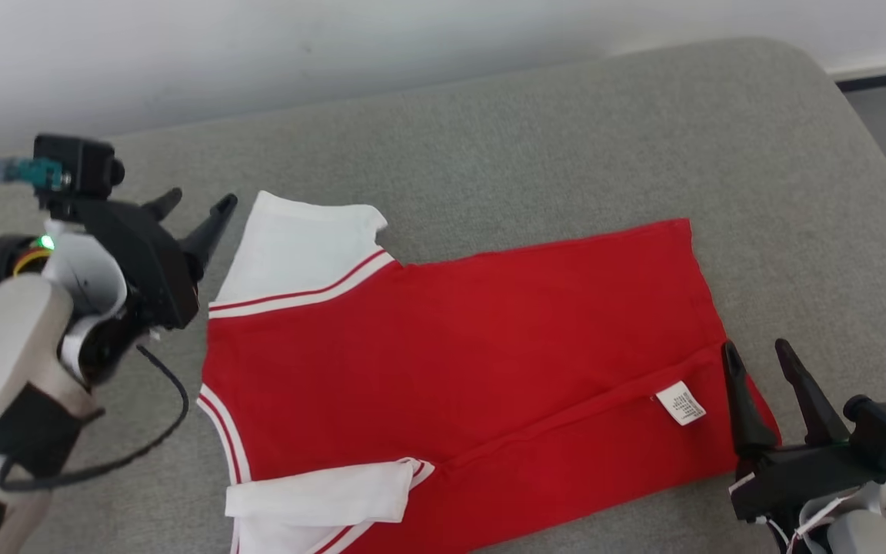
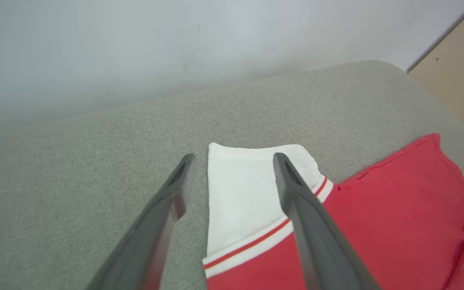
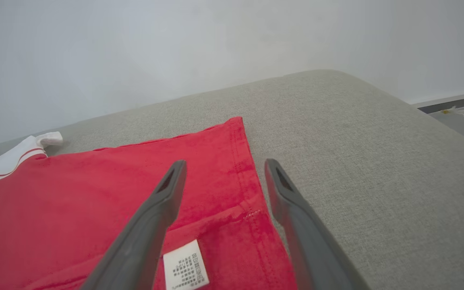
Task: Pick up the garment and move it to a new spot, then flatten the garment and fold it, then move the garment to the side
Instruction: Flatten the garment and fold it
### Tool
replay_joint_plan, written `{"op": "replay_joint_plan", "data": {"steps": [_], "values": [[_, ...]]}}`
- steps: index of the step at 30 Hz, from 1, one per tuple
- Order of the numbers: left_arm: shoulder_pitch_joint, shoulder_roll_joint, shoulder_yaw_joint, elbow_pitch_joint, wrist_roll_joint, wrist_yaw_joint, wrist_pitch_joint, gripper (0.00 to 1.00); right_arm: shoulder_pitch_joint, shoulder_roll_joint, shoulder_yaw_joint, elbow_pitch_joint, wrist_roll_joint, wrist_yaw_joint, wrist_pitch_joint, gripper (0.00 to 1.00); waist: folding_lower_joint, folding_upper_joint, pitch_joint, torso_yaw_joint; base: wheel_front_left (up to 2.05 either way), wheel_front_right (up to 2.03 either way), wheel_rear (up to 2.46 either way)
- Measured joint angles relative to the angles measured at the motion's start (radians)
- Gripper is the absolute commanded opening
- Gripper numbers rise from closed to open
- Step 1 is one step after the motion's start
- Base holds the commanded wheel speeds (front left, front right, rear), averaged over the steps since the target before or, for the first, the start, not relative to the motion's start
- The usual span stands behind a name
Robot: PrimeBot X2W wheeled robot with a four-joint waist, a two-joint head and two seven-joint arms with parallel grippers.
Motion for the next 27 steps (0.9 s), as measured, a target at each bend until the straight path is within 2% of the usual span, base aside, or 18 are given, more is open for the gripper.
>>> {"op": "replay_joint_plan", "data": {"steps": [4,11,27], "values": [[-0.102,-0.025,-0.048,0.116,0.029,-0.040,0.067,1.00,-0.026,0.002,0.007,0.000,0.000,0.000,0.000,1.00,0.0000,0.0000,0.042,-0.024,0.00,0.00,0.00],[-0.227,-0.067,-0.114,0.293,0.082,-0.071,0.127,1.00,-0.049,0.008,0.024,0.000,-0.002,0.000,0.000,1.00,0.0000,0.0000,0.106,-0.066,0.00,0.00,0.00],[-0.351,-0.088,-0.188,0.532,0.138,-0.105,0.136,1.00,-0.086,0.032,0.042,0.007,-0.002,0.000,0.000,1.00,-0.0002,0.0000,0.190,-0.142,0.00,0.00,0.00]]}}
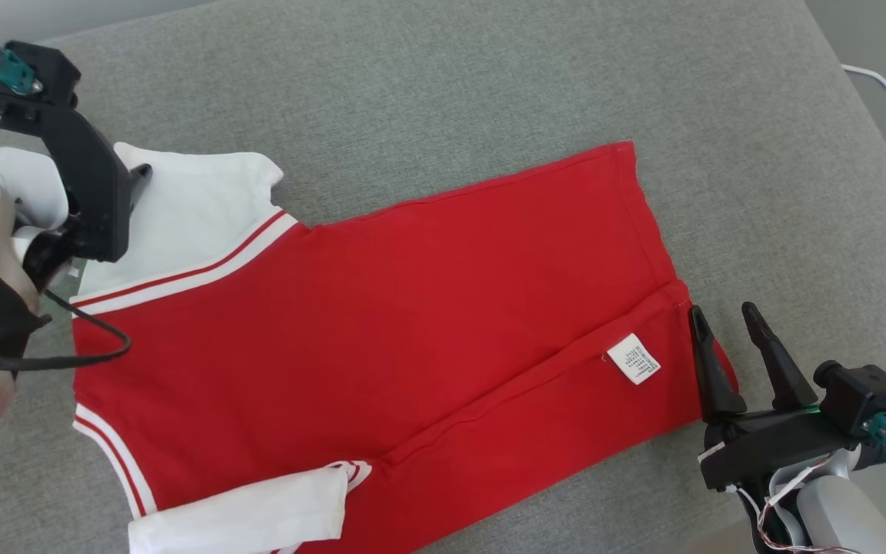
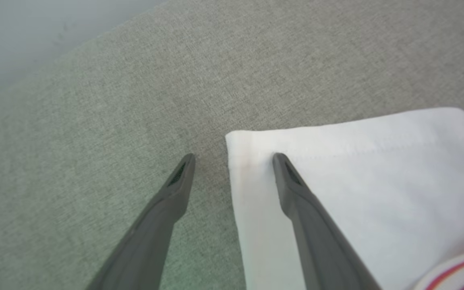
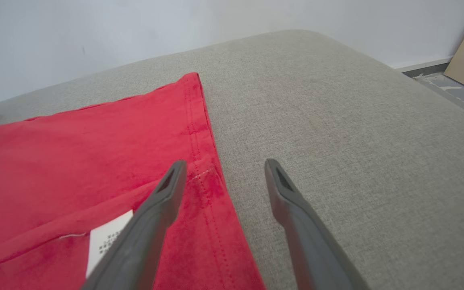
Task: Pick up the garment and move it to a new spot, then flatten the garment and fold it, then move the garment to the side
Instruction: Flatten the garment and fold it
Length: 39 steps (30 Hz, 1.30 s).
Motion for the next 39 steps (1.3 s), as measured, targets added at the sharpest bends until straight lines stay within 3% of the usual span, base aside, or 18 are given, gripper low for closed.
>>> {"op": "replay_joint_plan", "data": {"steps": [6,8,14,20,25,27,33,39], "values": [[-0.020,-0.008,-0.019,0.045,-0.003,-0.004,0.008,0.97,-0.014,0.004,0.002,0.006,0.000,0.000,0.000,1.00,-0.0002,-0.0002,0.008,-0.015,0.00,0.00,0.00],[-0.025,-0.012,-0.026,0.051,-0.006,-0.006,0.015,0.00,-0.016,0.004,0.002,0.007,0.000,0.000,0.000,1.00,-0.0001,-0.0001,0.008,-0.016,0.00,0.00,0.00],[-0.024,-0.018,-0.045,0.047,-0.035,-0.009,0.030,0.00,-0.028,-0.008,0.007,0.016,-0.001,0.000,0.000,1.00,-0.0001,-0.0001,-0.003,-0.014,0.00,0.00,0.00],[-0.004,-0.001,-0.057,0.012,-0.096,-0.009,0.043,0.00,-0.145,-0.068,0.104,0.082,0.069,0.000,0.011,1.00,-0.0002,-0.0001,-0.029,-0.010,0.00,0.00,0.00],[-0.005,0.015,-0.069,-0.006,-0.126,-0.009,0.040,0.00,-0.337,-0.096,0.223,0.174,0.174,0.000,0.184,1.00,-0.0002,-0.0001,-0.034,-0.006,0.00,0.00,0.00],[-0.008,0.025,-0.082,-0.018,-0.134,-0.009,0.034,0.00,-0.458,-0.095,0.273,0.231,0.220,0.000,0.303,1.00,-0.0001,-0.0001,-0.031,-0.004,0.00,0.00,0.00],[-0.024,0.030,-0.108,-0.037,-0.147,-0.009,0.025,0.00,-0.645,-0.079,0.304,0.410,0.215,0.000,0.527,1.00,-0.0001,-0.0001,-0.021,0.010,0.00,0.00,0.00],[-0.033,0.035,-0.133,-0.050,-0.154,-0.009,0.017,0.00,-0.758,-0.032,0.320,0.546,0.198,0.000,0.627,1.00,-0.0001,-0.0001,-0.011,0.024,0.00,0.00,0.00]]}}
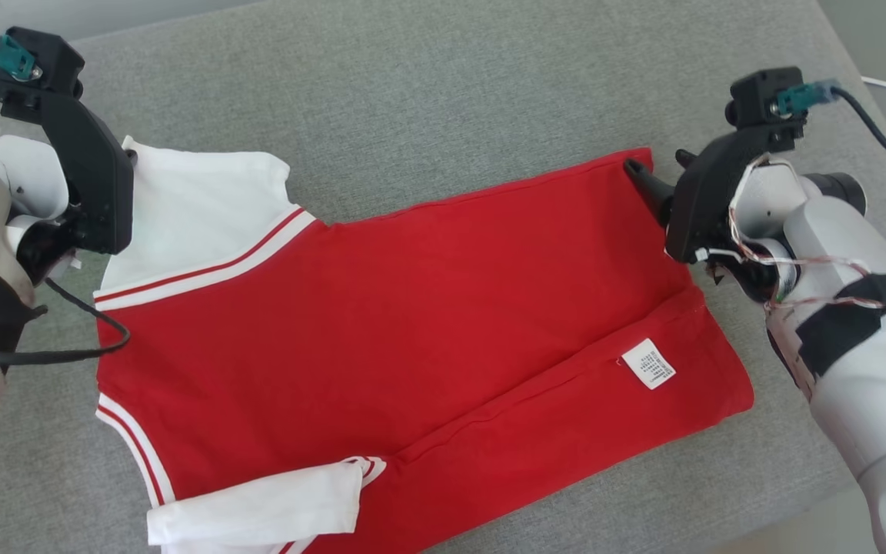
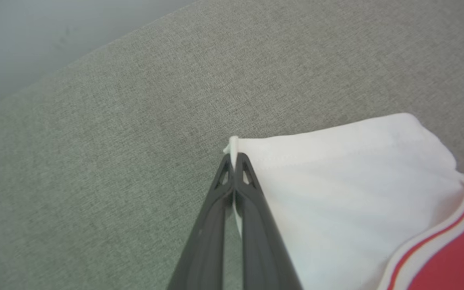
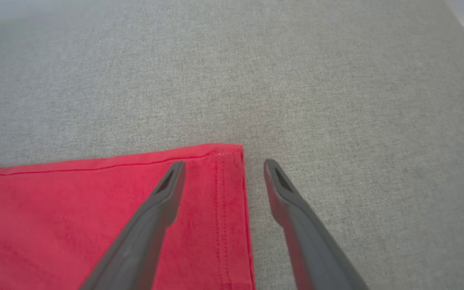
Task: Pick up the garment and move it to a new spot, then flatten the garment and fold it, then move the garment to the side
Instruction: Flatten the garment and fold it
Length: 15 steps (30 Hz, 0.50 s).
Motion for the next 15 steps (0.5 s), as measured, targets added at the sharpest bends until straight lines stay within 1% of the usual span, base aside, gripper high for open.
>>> {"op": "replay_joint_plan", "data": {"steps": [6,12,13,15], "values": [[-0.018,0.002,-0.026,-0.008,-0.008,0.000,-0.002,0.00,-0.050,0.018,0.012,0.098,-0.002,0.000,0.013,1.00,0.0000,0.0000,0.010,0.013,0.00,0.00,0.00],[-0.029,0.001,-0.049,-0.014,-0.025,0.000,-0.009,0.00,-0.080,0.026,0.039,0.157,0.011,0.000,-0.004,1.00,0.0000,0.0000,0.017,0.027,0.00,0.00,0.00],[-0.033,0.001,-0.053,-0.016,-0.030,0.000,-0.010,0.00,-0.084,0.028,0.042,0.163,0.014,0.000,-0.008,0.96,0.0000,0.0000,0.018,0.029,0.00,0.00,0.00],[-0.035,0.001,-0.059,-0.018,-0.033,0.000,-0.010,0.00,-0.091,0.032,0.054,0.176,0.016,0.000,-0.017,0.80,0.0000,0.0000,0.020,0.032,0.00,0.00,0.00]]}}
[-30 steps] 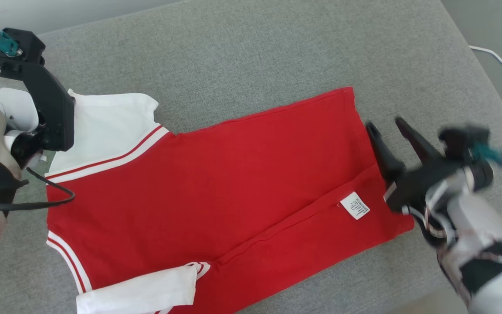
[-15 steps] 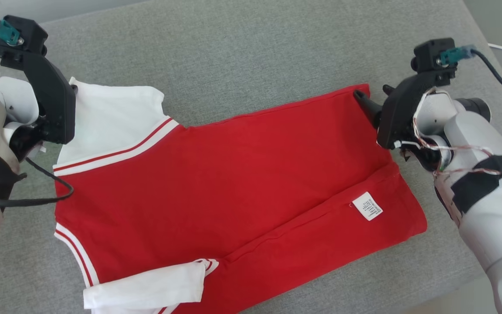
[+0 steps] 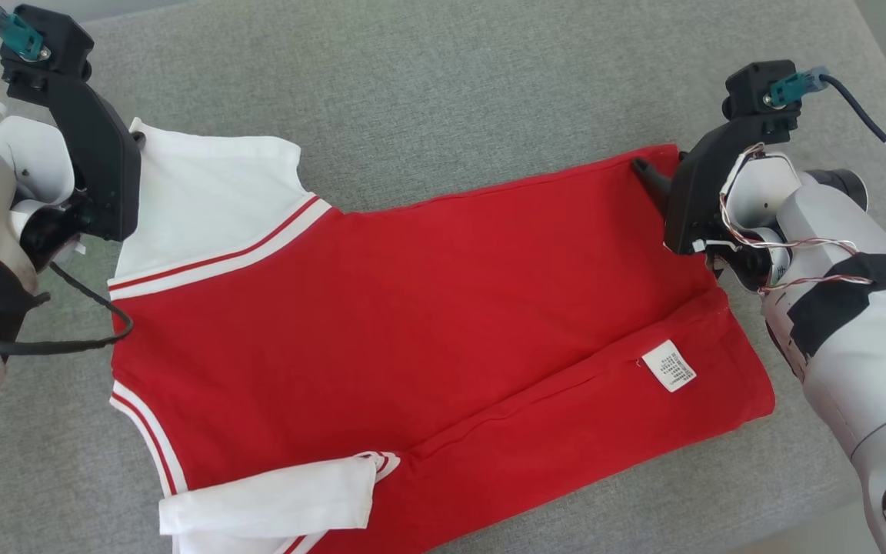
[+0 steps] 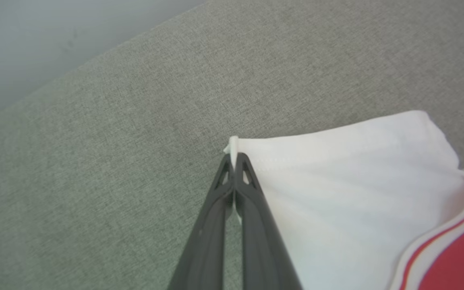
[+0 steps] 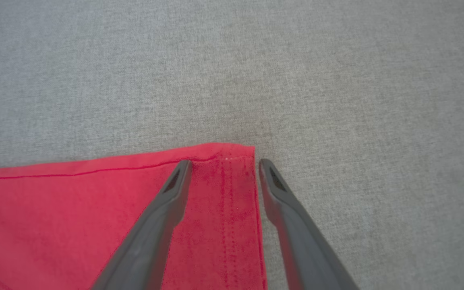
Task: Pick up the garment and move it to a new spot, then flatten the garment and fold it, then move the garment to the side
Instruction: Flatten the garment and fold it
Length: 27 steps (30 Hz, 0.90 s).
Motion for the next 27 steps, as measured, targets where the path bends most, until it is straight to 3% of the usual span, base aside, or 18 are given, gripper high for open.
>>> {"op": "replay_joint_plan", "data": {"steps": [2,6,7,11,18,27], "values": [[0.000,0.000,-0.006,-0.002,-0.005,0.000,-0.001,0.00,-0.011,0.002,0.010,0.013,0.001,0.000,-0.013,0.70,0.0000,0.0000,0.001,0.003,0.00,0.00,0.00],[0.000,0.002,-0.023,-0.004,-0.015,0.000,-0.005,0.00,-0.017,0.008,0.032,0.035,0.016,0.000,-0.033,0.28,0.0000,0.0001,0.001,0.009,0.00,0.00,0.00],[0.000,0.002,-0.026,-0.005,-0.019,0.000,-0.009,0.00,-0.019,0.008,0.040,0.039,0.017,0.000,-0.040,0.00,0.0000,0.0001,0.000,0.011,0.00,0.00,0.00],[-0.004,0.015,-0.049,-0.020,-0.020,0.000,-0.043,0.00,-0.030,0.004,0.063,0.047,0.026,0.000,-0.077,0.00,0.0000,0.0000,-0.004,0.017,0.00,0.00,0.00],[-0.040,0.053,-0.100,-0.075,0.007,0.000,-0.204,0.00,-0.059,-0.017,0.066,0.072,0.065,0.000,-0.155,0.00,-0.0001,0.0000,-0.014,0.028,0.00,0.00,0.00],[-0.088,0.063,-0.160,-0.116,0.015,0.000,-0.365,0.00,-0.070,-0.054,0.021,0.023,0.238,0.000,-0.206,0.00,0.0000,0.0000,-0.013,0.067,0.00,0.00,0.00]]}}
